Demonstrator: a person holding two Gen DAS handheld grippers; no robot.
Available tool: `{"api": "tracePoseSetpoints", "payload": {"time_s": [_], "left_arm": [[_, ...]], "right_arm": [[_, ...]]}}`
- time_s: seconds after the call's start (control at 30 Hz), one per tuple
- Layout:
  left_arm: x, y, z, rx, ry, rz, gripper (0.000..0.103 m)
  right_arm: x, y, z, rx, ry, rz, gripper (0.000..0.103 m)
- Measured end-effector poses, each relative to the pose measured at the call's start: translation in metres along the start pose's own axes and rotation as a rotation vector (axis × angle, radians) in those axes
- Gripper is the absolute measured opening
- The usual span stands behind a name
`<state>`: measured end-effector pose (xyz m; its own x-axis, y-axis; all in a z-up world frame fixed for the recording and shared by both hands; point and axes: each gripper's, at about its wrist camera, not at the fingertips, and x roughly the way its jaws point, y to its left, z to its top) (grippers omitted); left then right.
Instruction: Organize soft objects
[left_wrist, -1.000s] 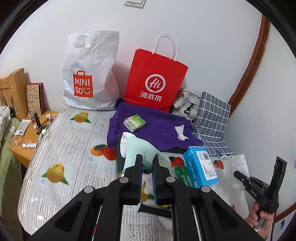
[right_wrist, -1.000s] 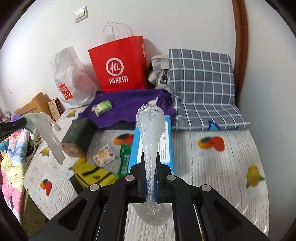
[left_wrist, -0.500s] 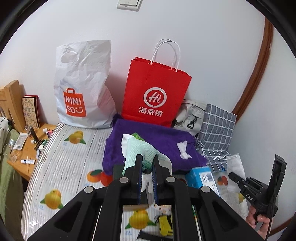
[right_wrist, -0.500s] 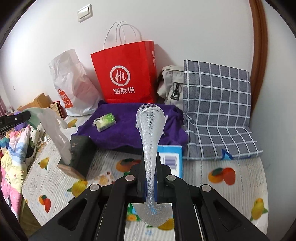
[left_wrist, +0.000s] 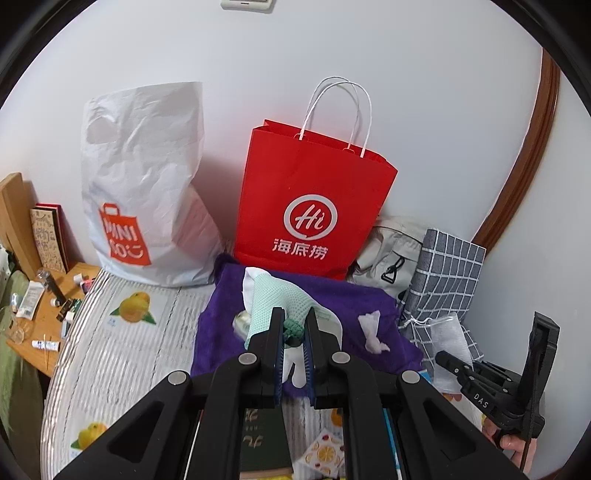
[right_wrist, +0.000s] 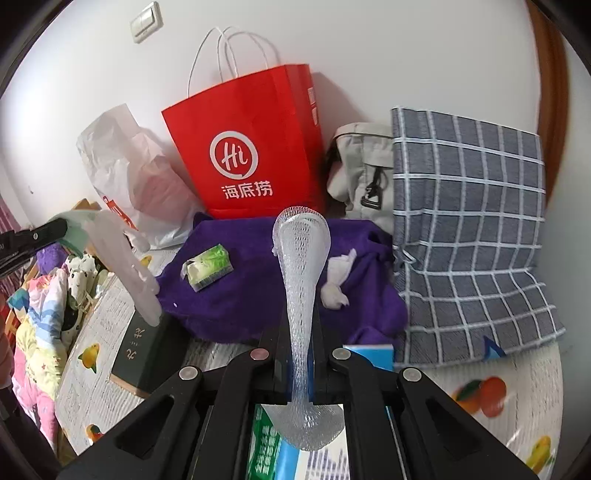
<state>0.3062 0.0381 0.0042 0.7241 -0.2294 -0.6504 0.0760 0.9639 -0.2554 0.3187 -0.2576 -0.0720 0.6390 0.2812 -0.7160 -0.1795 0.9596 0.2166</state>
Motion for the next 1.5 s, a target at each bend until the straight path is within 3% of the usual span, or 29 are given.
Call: {"api": "tracePoseSetpoints", "payload": {"time_s": [0.3, 0.5, 0.83, 1.03, 1.2, 1.27, 1.43, 1.5], "left_arm": [[0.049, -0.008, 0.008, 0.016, 0.054, -0.008, 0.009], [0.091, -0.002, 0.005, -0.004, 0.128, 0.009, 0.009], [0.156, 0.009, -0.004, -0.002, 0.243, 0.003, 0.009], [0.176, 0.016, -0.012, 0.002, 0.311, -0.009, 0.01], [0.193, 0.013, -0.021, 0.012, 0.378, -0.015, 0.01], [0.197, 0.011, -0.024, 0.019, 0.395, -0.016, 0.01], [0.199, 0.006, -0.027, 0.039, 0.412, -0.027, 0.013], [0.198, 0.006, -0.027, 0.037, 0.414, -0.033, 0.019]], "right_arm": [[0.037, 0.001, 0.026, -0.009, 0.02, 0.031, 0.005], [0.083, -0.01, 0.035, 0.024, 0.115, 0.076, 0.005], [0.137, -0.012, 0.019, -0.001, 0.268, 0.114, 0.009], [0.157, -0.007, 0.01, -0.009, 0.313, 0.093, 0.009], [0.162, -0.011, 0.01, 0.004, 0.3, 0.028, 0.01], [0.164, -0.014, 0.011, 0.008, 0.311, 0.032, 0.015], [0.156, -0.019, 0.014, 0.004, 0.26, 0.017, 0.055], [0.152, -0.02, 0.016, 0.005, 0.245, 0.017, 0.06]]}}
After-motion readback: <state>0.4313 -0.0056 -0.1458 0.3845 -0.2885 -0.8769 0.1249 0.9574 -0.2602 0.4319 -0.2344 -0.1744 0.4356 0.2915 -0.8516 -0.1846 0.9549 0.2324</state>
